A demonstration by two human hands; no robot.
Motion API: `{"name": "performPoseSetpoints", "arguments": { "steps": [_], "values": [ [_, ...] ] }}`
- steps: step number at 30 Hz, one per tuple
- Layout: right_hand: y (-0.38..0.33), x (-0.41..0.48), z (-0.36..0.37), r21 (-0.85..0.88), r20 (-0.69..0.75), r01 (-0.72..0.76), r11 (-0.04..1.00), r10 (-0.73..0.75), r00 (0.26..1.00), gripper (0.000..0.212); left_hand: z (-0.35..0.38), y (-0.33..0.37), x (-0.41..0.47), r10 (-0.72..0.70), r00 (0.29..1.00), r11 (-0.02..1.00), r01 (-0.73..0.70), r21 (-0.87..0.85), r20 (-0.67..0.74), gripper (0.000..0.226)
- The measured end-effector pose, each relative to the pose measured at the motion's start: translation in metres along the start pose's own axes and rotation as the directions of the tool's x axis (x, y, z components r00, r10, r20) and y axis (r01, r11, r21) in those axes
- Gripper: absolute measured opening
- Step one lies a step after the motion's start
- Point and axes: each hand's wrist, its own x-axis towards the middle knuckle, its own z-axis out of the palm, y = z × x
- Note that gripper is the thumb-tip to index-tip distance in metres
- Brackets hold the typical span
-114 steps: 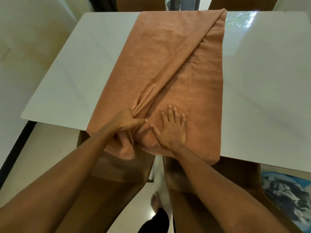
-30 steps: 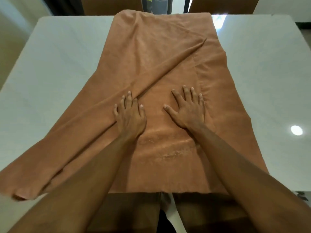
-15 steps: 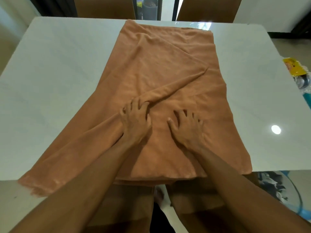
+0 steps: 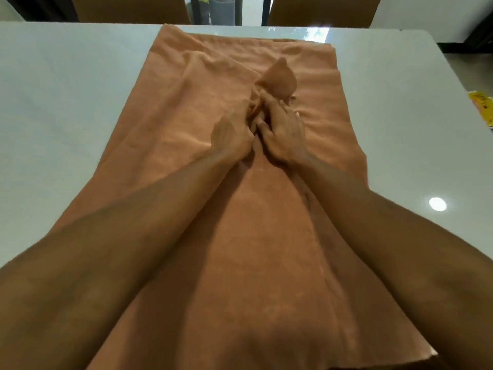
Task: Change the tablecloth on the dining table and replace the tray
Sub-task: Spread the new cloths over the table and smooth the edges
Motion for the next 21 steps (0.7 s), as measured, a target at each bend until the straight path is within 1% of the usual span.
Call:
{"name": "performPoseSetpoints", "arguments": {
  "steps": [2,3,4,5,7,9,10,12,13,14,15,16,17,18,20,21],
  "values": [
    [0.001,0.015,0.006,-0.001,0.031,-0.01,1.0,0.01,0.999,0.064,-0.011,-0.014,0.015,-0.042,0.996,0.991,0.033,-0.126,-0.074,0.032],
    [0.002,0.02,0.01,-0.041,0.053,-0.004,0.999,0.007,0.999,0.067,-0.02,-0.025,0.023,-0.074,0.993,0.985,0.058,-0.163,-0.091,0.034],
    [0.006,0.021,0.013,-0.116,0.076,0.01,0.993,-0.001,0.997,0.07,-0.032,-0.037,0.028,-0.104,0.99,0.98,0.087,-0.181,-0.09,0.039],
    [0.009,0.021,0.016,-0.203,0.095,0.025,0.979,-0.006,0.995,0.071,-0.046,-0.052,0.035,-0.12,0.989,0.979,0.104,-0.174,-0.086,0.045],
    [0.015,0.021,0.016,-0.322,0.122,0.044,0.946,-0.004,0.993,0.07,-0.082,-0.086,0.043,-0.159,0.982,0.985,0.15,-0.09,-0.104,0.044],
    [0.019,0.02,0.011,-0.336,0.143,0.037,0.941,0.012,0.99,0.068,-0.12,-0.128,0.046,-0.238,0.957,0.969,0.246,0.026,-0.166,0.038],
    [0.02,0.023,0.008,-0.342,0.139,0.035,0.939,0.013,0.99,0.066,-0.142,-0.149,0.047,-0.306,0.928,0.943,0.326,0.065,-0.211,0.036],
    [0.021,0.026,0.006,-0.35,0.143,0.035,0.936,0.017,0.99,0.065,-0.181,-0.184,0.044,-0.423,0.857,0.882,0.464,0.084,-0.294,0.035],
    [0.022,0.025,0.005,-0.353,0.142,0.038,0.935,0.014,0.99,0.065,-0.196,-0.196,0.044,-0.453,0.82,0.855,0.51,0.089,-0.35,0.036],
    [0.023,0.023,0.005,-0.356,0.141,0.04,0.934,0.012,0.99,0.066,-0.208,-0.202,0.044,-0.475,0.774,0.818,0.564,0.114,-0.418,0.036],
    [0.022,0.023,0.007,-0.359,0.138,0.038,0.932,0.013,0.99,0.066,-0.221,-0.208,0.041,-0.491,0.716,0.759,0.631,0.159,-0.496,0.036],
    [0.021,0.024,0.008,-0.362,0.139,0.022,0.932,0.03,0.99,0.066,-0.229,-0.209,0.036,-0.486,0.675,0.696,0.683,0.222,-0.555,0.039],
    [0.028,0.023,0.004,-0.363,0.141,-0.021,0.932,0.077,0.987,0.066,-0.227,-0.207,0.035,-0.477,0.654,0.648,0.713,0.268,-0.587,0.046],
    [0.014,0.025,0.011,-0.355,0.141,-0.053,0.933,0.11,0.984,0.065,-0.243,-0.211,0.022,-0.48,0.638,0.622,0.731,0.28,-0.602,0.054],
    [0.002,0.024,0.011,-0.364,0.106,-0.156,0.918,0.208,0.972,0.061,-0.237,-0.202,0.013,-0.471,0.712,0.676,0.67,0.306,-0.521,0.062],
    [-0.016,0.022,0.016,-0.357,0.097,-0.16,0.92,0.207,0.974,0.057,-0.237,-0.196,0.005,-0.466,0.745,0.71,0.637,0.301,-0.477,0.06]
  ]
}}
